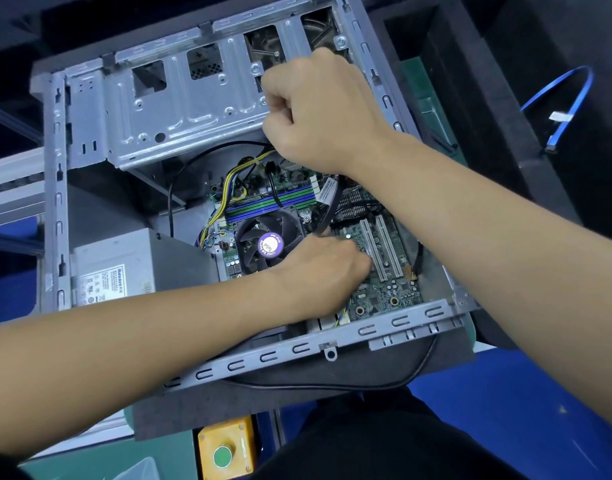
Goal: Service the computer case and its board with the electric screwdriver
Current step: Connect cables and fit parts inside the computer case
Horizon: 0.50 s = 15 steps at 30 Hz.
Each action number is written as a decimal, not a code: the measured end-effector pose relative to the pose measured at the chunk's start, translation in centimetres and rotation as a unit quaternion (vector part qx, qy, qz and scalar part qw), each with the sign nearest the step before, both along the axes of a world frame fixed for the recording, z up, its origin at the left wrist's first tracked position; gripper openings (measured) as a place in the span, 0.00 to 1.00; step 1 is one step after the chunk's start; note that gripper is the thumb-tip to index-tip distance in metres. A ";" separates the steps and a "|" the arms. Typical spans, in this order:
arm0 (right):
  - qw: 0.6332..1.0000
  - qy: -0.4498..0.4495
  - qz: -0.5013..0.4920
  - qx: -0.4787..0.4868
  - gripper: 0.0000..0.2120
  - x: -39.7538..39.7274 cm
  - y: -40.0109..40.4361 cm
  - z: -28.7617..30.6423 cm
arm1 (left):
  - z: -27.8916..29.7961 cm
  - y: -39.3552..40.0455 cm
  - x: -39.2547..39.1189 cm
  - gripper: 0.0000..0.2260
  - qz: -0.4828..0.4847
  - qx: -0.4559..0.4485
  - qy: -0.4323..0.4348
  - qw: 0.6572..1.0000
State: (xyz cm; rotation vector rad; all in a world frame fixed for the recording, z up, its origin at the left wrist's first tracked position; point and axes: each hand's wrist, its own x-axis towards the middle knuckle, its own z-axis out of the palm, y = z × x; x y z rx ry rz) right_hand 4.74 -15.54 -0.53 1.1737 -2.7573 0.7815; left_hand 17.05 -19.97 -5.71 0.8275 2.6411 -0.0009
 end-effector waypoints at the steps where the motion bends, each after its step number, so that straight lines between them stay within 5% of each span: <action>1: 1.000 0.000 0.000 0.001 0.03 0.0 0.0 0.0 | 0.0 0.1 0.0 0.20 0.002 -0.001 -0.004 1.000; 11: 1.000 -0.002 0.007 -0.007 0.04 -0.1 -0.1 0.0 | 0.2 0.3 -0.1 0.13 0.010 -0.018 -0.003 1.000; 15: 1.000 -0.005 0.007 -0.010 0.03 -0.1 -0.1 -0.1 | 0.2 0.4 -0.1 0.19 0.021 -0.022 0.004 1.000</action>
